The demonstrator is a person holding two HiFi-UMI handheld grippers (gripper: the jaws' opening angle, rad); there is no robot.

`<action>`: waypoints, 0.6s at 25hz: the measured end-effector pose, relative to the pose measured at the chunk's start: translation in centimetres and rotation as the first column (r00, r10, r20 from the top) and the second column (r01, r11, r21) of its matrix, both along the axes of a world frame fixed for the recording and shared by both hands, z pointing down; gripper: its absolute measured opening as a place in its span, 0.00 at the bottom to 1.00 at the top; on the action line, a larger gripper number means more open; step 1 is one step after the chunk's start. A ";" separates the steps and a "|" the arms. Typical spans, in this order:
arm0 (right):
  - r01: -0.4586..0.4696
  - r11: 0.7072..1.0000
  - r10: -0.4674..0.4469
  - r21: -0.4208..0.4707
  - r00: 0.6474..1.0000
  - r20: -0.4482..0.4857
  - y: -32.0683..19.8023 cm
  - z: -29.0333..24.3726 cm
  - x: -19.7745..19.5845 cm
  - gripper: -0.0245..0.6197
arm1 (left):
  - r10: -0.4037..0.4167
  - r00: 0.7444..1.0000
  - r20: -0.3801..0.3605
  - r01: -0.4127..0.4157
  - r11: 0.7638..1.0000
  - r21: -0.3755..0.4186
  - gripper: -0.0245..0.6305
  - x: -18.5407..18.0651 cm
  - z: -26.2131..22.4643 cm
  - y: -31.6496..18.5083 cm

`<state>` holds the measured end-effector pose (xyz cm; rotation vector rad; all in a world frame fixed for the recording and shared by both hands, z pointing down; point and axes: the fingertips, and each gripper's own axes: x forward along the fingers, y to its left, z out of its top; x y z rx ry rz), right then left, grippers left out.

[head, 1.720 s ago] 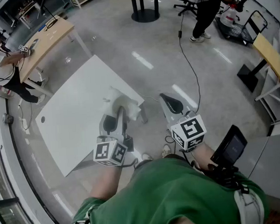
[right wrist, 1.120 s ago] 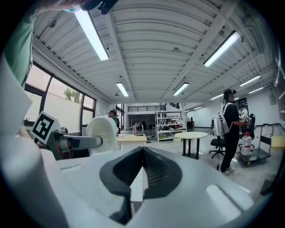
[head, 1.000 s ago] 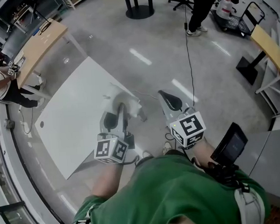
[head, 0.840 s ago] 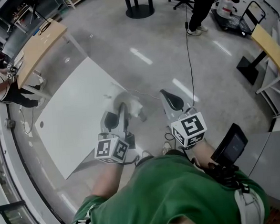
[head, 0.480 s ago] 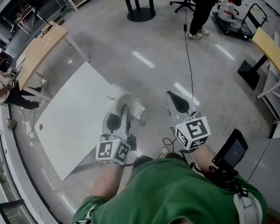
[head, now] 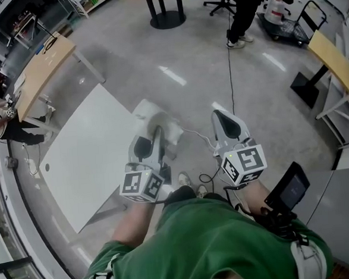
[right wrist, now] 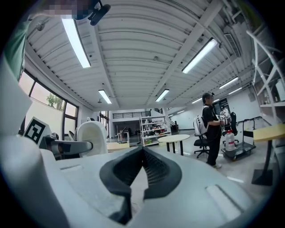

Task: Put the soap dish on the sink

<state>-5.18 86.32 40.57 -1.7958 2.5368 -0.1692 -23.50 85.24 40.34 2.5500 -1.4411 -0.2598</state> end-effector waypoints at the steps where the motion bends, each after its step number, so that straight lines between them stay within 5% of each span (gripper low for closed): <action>1: -0.011 1.000 0.011 -0.001 1.000 -0.002 -0.2 0.1 0.1 0.04 | 0.009 1.000 -0.003 -0.009 1.000 0.000 0.27 0.0 0.1 -0.5; 15: -0.076 0.997 0.077 0.020 0.996 -0.040 -6.6 -1.3 -3.4 0.04 | 0.084 0.995 -0.050 -0.084 0.996 0.014 0.27 -2.5 -0.2 -7.6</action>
